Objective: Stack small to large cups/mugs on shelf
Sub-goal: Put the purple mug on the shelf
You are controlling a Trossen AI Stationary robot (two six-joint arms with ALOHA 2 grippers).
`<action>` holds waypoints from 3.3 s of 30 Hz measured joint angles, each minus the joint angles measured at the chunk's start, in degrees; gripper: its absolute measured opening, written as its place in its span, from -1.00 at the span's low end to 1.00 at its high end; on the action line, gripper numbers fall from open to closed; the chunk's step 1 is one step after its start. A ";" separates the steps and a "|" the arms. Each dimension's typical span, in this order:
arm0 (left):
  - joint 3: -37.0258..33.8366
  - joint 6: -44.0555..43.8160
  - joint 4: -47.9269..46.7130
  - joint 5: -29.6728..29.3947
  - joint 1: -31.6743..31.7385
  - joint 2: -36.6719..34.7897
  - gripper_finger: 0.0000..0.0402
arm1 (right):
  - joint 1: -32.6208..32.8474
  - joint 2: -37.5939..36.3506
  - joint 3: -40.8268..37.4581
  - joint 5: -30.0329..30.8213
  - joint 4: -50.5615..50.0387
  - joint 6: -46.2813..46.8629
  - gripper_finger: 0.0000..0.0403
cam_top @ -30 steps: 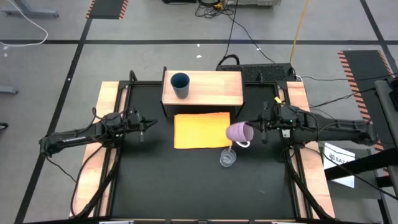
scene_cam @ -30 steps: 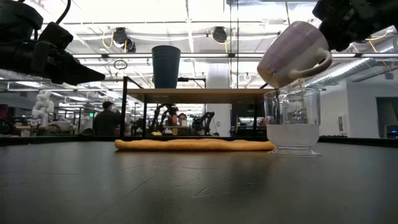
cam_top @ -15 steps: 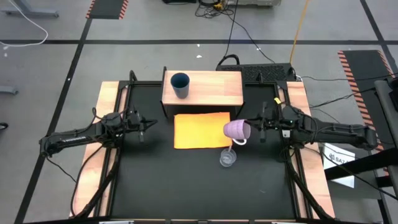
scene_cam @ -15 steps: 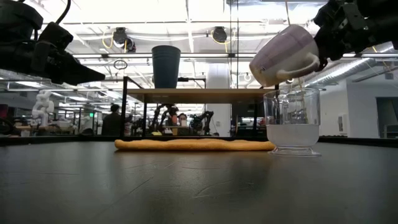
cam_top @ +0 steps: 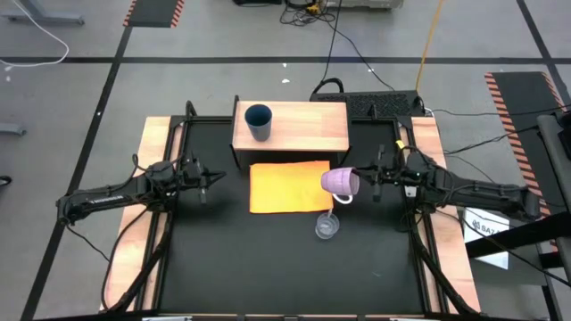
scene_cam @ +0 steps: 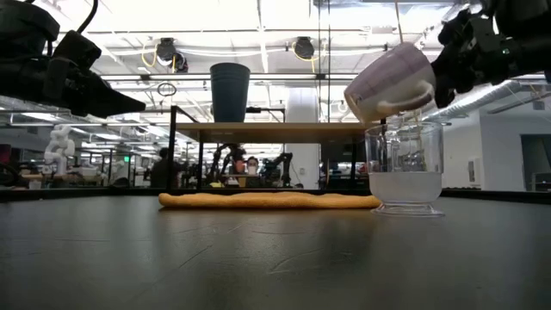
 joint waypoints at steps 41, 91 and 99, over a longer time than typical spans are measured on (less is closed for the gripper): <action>-0.04 -0.90 1.08 -0.22 0.00 -0.02 -0.92 | -13.71 12.83 5.31 -17.24 17.09 -0.64 -0.96; 0.04 0.39 0.04 0.04 0.00 -0.02 -0.92 | -30.59 59.60 65.33 -31.19 -15.62 -12.15 -0.96; 0.04 0.42 0.02 0.04 0.00 -0.01 -0.92 | -30.90 63.84 73.39 -34.14 -23.61 -12.41 -0.96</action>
